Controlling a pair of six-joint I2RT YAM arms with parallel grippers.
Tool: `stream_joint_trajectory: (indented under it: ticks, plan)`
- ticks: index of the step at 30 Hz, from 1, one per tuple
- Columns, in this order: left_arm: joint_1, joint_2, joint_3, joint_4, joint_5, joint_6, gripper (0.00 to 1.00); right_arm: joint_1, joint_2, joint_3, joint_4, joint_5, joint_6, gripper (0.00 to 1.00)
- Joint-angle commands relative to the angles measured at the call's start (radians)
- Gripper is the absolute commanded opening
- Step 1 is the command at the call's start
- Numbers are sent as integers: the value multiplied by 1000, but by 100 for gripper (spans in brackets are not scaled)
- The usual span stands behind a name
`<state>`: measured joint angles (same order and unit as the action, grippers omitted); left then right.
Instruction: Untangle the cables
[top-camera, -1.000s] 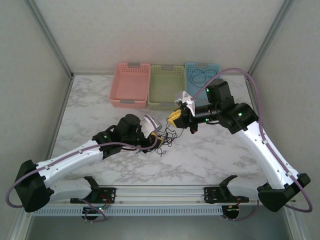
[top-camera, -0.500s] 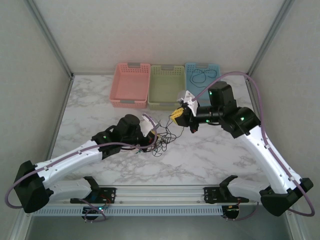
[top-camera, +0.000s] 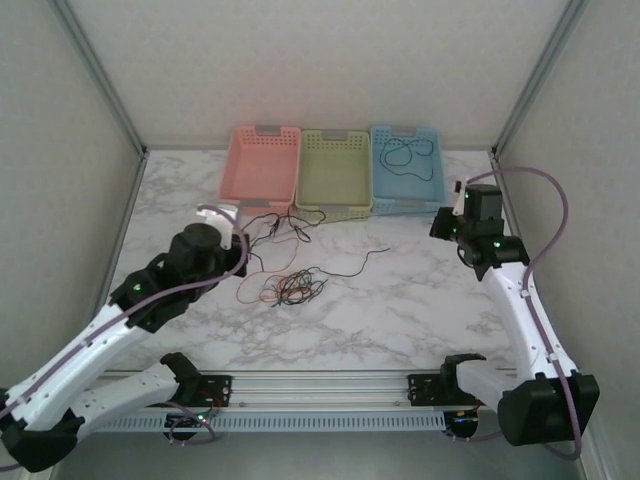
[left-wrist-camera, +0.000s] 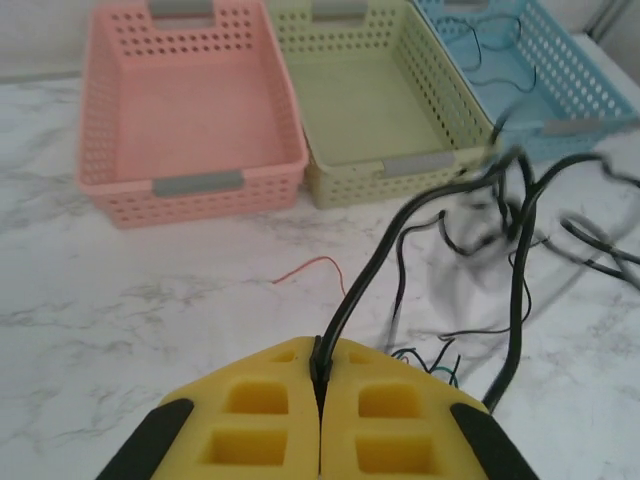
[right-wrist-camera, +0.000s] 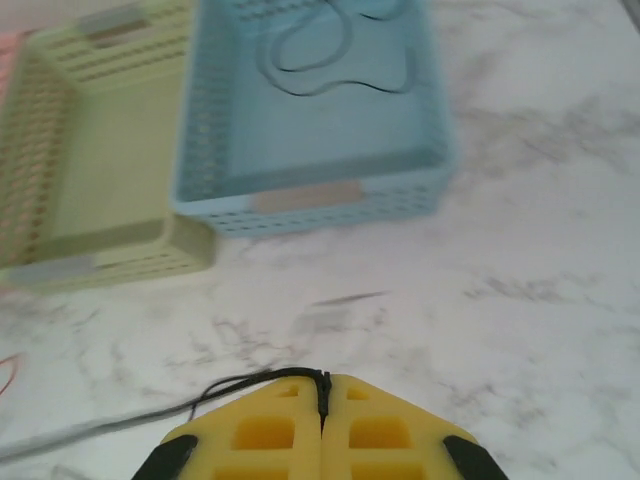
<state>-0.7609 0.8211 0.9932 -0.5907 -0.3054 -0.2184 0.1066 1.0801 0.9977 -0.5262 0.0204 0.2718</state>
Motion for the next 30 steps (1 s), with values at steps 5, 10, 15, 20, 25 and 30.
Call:
stream_joint_trajectory:
  ticks: [5, 10, 15, 20, 25, 30]
  plan:
    - [11, -87, 28, -101, -101, -25, 0, -16, 10, -18, 10, 77, 123, 0]
    - [11, -125, 39, -130, -172, -29, 0, -29, 14, -17, -11, 138, 128, 0]
    - [11, -145, 50, -146, -159, -25, 0, -35, 4, -27, -5, 143, 134, 0]
    - [11, -179, 62, -185, -260, -34, 0, -65, 14, 0, -62, 257, 173, 0]
    - [11, -233, 79, -249, -416, -65, 0, -130, 16, 7, -142, 400, 318, 0]
    - [10, -275, 81, -274, -467, -70, 0, -153, -7, -21, -140, 406, 357, 0]
